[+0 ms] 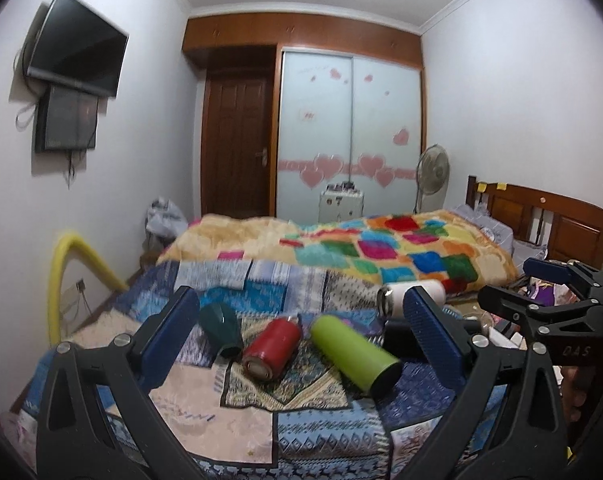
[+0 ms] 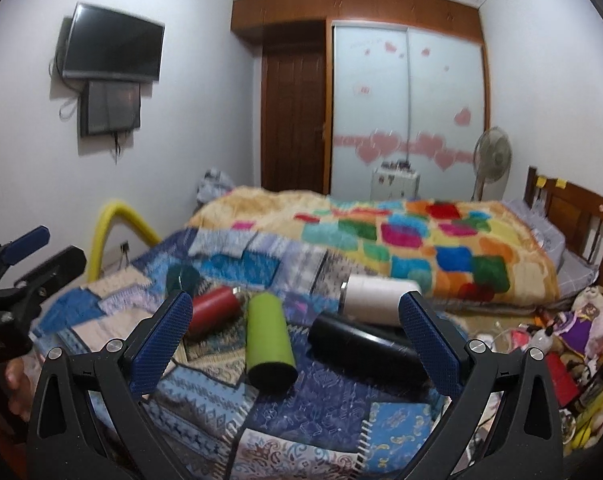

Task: Flip cup upright
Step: 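Move the right gripper down over the lime-green bottle and close on it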

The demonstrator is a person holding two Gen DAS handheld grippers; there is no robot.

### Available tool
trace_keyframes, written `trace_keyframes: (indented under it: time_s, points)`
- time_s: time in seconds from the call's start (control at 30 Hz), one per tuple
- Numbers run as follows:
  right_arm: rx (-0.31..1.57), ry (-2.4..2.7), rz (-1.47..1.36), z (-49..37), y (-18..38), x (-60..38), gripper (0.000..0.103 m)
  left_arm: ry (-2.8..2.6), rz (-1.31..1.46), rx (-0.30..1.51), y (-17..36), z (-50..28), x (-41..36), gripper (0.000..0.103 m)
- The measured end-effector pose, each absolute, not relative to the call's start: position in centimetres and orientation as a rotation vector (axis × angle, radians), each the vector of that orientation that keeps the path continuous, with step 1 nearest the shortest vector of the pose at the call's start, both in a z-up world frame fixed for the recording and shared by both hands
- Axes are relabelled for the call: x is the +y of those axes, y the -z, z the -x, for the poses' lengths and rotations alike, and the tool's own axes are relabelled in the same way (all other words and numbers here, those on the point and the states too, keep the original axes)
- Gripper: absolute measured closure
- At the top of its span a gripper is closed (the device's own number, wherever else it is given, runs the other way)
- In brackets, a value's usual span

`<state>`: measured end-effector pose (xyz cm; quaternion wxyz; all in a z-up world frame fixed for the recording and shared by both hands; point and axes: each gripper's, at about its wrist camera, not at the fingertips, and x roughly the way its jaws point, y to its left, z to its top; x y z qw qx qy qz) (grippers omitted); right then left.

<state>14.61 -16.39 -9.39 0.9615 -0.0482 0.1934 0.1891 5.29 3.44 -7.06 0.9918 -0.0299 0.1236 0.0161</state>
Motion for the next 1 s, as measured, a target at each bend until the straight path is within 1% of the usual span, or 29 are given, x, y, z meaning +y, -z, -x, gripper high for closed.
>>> trace_keyframes:
  time_s: [0.27, 0.33, 0.4, 0.53, 0.57, 0.67, 0.7, 0.77, 0.83, 0.87, 0.9, 0.93, 1.0]
  points:
    - [0.591, -0.458, 0.156, -20.5, 14.2, -13.0, 0.001, -0.048, 0.026, 0.357, 12.7, -9.6, 5.0, 0.0]
    - [0.638, -0.467, 0.173, -22.1, 15.4, -12.1, 0.002, -0.038, 0.027, 0.382, 13.8, -10.5, 5.4, 0.003]
    - [0.694, -0.485, 0.191, -23.6, 16.4, -11.3, 0.007, -0.028, 0.025, 0.41, 15.0, -11.2, 5.5, 0.01]
    - [0.815, -0.523, 0.209, -26.8, 18.4, -10.0, 0.016, -0.01, 0.042, 0.452, 16.6, -12.4, 5.9, 0.013]
    - [0.843, -0.532, 0.212, -27.4, 18.8, -9.8, 0.02, -0.005, 0.046, 0.461, 16.9, -12.6, 6.0, 0.014]
    - [0.912, -0.55, 0.22, -28.8, 19.9, -9.2, 0.023, 0.005, 0.054, 0.483, 17.7, -13.2, 6.1, 0.014]
    - [0.928, -0.55, 0.228, -28.9, 20.2, -9.0, 0.026, 0.006, 0.054, 0.488, 18.0, -13.4, 6.0, 0.014]
    - [0.953, -0.552, 0.254, -29.3, 20.8, -8.7, 0.029, 0.011, 0.055, 0.499, 18.5, -13.7, 6.1, 0.014]
    - [0.972, -0.559, 0.272, -29.7, 21.1, -8.4, 0.03, 0.018, 0.056, 0.506, 18.8, -13.9, 6.0, 0.014]
    - [0.991, -0.569, 0.274, -29.7, 21.4, -8.3, 0.032, 0.022, 0.056, 0.508, 18.9, -13.9, 6.0, 0.014]
    - [1.0, -0.564, 0.283, -29.9, 21.4, -8.1, 0.037, 0.026, 0.055, 0.509, 19.1, -13.8, 5.9, 0.014]
    - [1.003, -0.56, 0.3, -30.1, 21.6, -8.0, 0.039, 0.027, 0.054, 0.51, 19.1, -13.8, 5.9, 0.014]
    - [1.01, -0.569, 0.324, -30.3, 21.6, -7.7, 0.04, 0.031, 0.054, 0.512, 19.2, -13.8, 5.7, 0.014]
